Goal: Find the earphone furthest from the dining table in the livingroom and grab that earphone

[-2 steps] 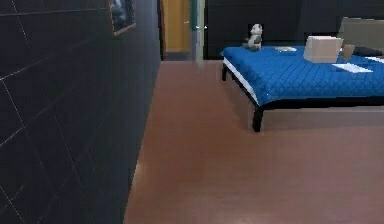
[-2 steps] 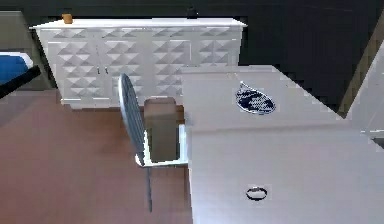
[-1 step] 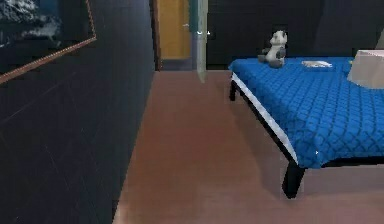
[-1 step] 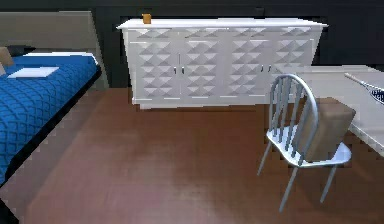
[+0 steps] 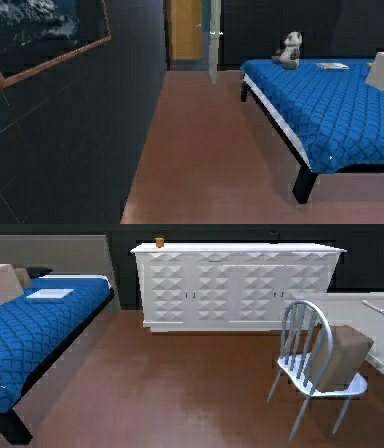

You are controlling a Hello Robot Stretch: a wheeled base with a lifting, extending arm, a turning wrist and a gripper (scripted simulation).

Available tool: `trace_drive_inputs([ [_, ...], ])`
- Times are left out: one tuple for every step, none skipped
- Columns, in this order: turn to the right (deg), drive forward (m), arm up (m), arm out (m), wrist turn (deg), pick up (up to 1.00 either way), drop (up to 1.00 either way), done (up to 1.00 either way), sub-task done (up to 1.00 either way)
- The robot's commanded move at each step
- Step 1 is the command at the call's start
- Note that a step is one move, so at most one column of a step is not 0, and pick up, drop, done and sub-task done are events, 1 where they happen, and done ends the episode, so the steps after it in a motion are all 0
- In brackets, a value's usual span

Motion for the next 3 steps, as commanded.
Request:
trace_drive_inputs([
  [0.0,1.0,0.0,0.0,0.0,0.0,0.0,0.0,0.0],
  [0.0,1.0,0.0,0.0,0.0,0.0,0.0,0.0,0.0],
  [0.0,1.0,0.0,0.0,0.0,0.0,0.0,0.0,0.0],
])
